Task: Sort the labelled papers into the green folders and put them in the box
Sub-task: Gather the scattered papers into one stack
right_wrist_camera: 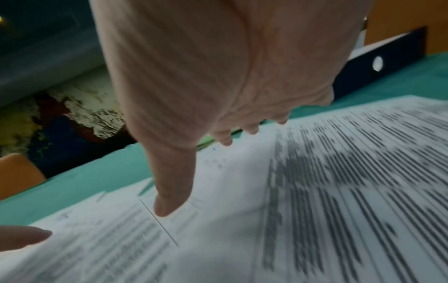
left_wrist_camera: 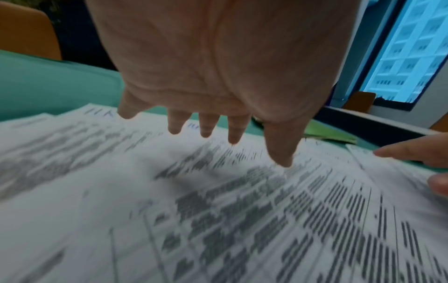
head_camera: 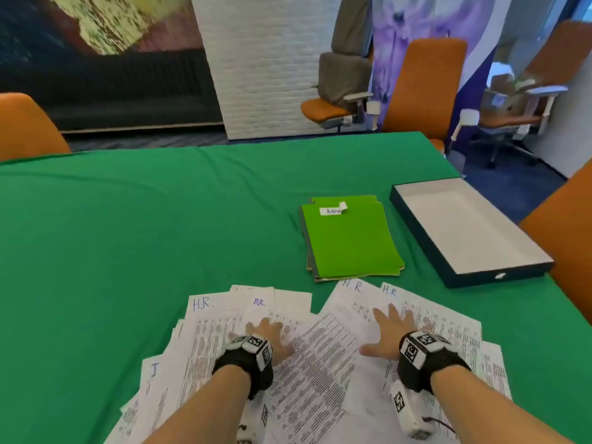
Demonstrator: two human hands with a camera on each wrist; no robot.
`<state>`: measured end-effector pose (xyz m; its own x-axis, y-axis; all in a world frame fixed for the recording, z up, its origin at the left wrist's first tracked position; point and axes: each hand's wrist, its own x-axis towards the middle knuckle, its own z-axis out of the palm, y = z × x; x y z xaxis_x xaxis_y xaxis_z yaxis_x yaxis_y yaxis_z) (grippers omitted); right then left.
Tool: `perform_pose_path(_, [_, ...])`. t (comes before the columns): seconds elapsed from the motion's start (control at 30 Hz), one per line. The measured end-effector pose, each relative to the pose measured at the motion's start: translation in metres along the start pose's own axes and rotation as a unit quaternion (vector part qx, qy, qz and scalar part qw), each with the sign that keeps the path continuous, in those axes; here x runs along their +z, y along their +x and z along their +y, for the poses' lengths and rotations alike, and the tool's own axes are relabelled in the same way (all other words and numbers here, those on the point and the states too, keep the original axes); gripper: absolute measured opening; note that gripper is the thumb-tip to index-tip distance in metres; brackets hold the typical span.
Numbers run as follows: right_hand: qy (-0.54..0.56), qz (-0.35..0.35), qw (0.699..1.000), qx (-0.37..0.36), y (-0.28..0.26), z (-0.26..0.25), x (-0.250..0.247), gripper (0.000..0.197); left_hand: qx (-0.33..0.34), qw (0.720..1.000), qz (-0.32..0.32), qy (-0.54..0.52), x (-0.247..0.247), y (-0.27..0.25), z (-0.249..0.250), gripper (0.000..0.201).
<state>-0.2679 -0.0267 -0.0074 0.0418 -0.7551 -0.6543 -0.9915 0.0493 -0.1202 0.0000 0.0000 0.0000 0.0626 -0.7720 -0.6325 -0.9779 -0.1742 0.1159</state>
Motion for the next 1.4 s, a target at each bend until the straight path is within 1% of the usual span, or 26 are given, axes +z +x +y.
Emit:
perform_pose_path(0.1, [0.020,-0.007,0.999,0.040,0.002,0.006,0.027,0.113,-0.036,0.999,-0.017,-0.011,0.032,0.001,0.001,0.087])
perform_pose_path(0.17, [0.039,0.014,0.998,0.045,0.003,0.003,0.046,0.114,-0.051,0.999,0.003,-0.019,0.051,-0.001,0.007,0.091])
perform_pose_path(0.23, [0.025,0.022,0.999,0.039,0.004,-0.007,0.054,0.112,-0.061,0.997,0.026,-0.027,0.060,-0.001,0.016,0.092])
perform_pose_path(0.33, [0.010,0.030,1.000,0.003,0.006,-0.019,0.044,0.105,-0.068,0.996,0.047,-0.032,0.057,0.003,0.021,0.090])
perform_pose_path(0.4, [0.028,0.061,0.997,-0.022,0.009,-0.018,0.031,0.096,-0.066,0.993,0.085,-0.040,0.045,0.006,0.018,0.083])
perform_pose_path(0.43, [0.042,0.088,0.995,-0.016,0.010,-0.013,0.025,0.093,-0.078,0.991,0.107,-0.035,0.039,0.008,0.013,0.082])
perform_pose_path(0.47, [0.054,0.116,0.992,0.015,0.011,-0.005,0.021,0.092,-0.105,0.986,0.126,-0.025,0.032,0.010,0.007,0.087])
perform_pose_path(0.5, [0.065,0.134,0.987,0.062,0.012,0.006,0.019,0.095,-0.143,0.980,0.138,-0.021,0.028,0.013,-0.002,0.094])
perform_pose_path(0.53, [0.074,0.133,0.982,0.114,0.014,0.019,0.020,0.101,-0.182,0.973,0.139,-0.032,0.025,0.015,-0.011,0.101])
perform_pose_path(0.57, [0.086,0.117,0.977,0.154,0.016,0.031,0.024,0.106,-0.210,0.967,0.132,-0.058,0.025,0.018,-0.020,0.105])
perform_pose_path(0.6, [0.101,0.094,0.975,0.173,0.016,0.039,0.028,0.111,-0.222,0.964,0.116,-0.091,0.027,0.021,-0.027,0.107])
perform_pose_path(0.63, [0.114,0.075,0.975,0.176,0.016,0.042,0.033,0.113,-0.220,0.964,0.095,-0.116,0.031,0.022,-0.030,0.108])
perform_pose_path(0.7, [0.127,0.065,0.976,0.164,0.015,0.035,0.042,0.113,-0.203,0.968,0.068,-0.130,0.040,0.024,-0.027,0.109])
perform_pose_path(0.8, [0.122,0.065,0.982,0.129,0.010,0.007,0.048,0.110,-0.192,0.972,0.060,-0.117,0.045,0.025,-0.006,0.109])
perform_pose_path(0.9, [0.104,0.058,0.988,0.099,0.009,-0.018,0.053,0.110,-0.169,0.979,0.047,-0.100,0.041,0.028,0.013,0.101])
perform_pose_path(0.97, [0.105,0.063,0.989,0.084,0.009,-0.024,0.050,0.109,-0.142,0.983,0.058,-0.101,0.031,0.028,0.015,0.096])
perform_pose_path(1.0, [0.114,0.073,0.988,0.079,0.009,-0.022,0.047,0.107,-0.134,0.982,0.073,-0.115,0.025,0.027,0.012,0.095])
perform_pose_path(1.03, [0.124,0.090,0.985,0.081,0.008,-0.016,0.044,0.104,-0.139,0.977,0.093,-0.129,0.018,0.024,0.006,0.095])
perform_pose_path(1.1, [0.134,0.120,0.978,0.109,0.006,0.003,0.041,0.103,-0.187,0.966,0.123,-0.128,0.014,0.021,-0.017,0.104])
perform_pose_path(1.17, [0.129,0.102,0.975,0.146,0.005,0.021,0.043,0.108,-0.228,0.958,0.113,-0.131,0.022,0.021,-0.040,0.115])
perform_pose_path(1.23, [0.141,0.074,0.974,0.160,0.006,0.023,0.047,0.110,-0.218,0.961,0.078,-0.149,0.033,0.020,-0.050,0.119])
perform_pose_path(1.27, [0.148,0.070,0.973,0.163,0.007,0.018,0.047,0.111,-0.208,0.965,0.068,-0.148,0.036,0.021,-0.047,0.119])
perform_pose_path(1.4, [0.171,0.062,0.971,0.156,0.013,-0.019,0.043,0.109,-0.157,0.979,0.065,-0.115,0.038,0.024,-0.022,0.116])
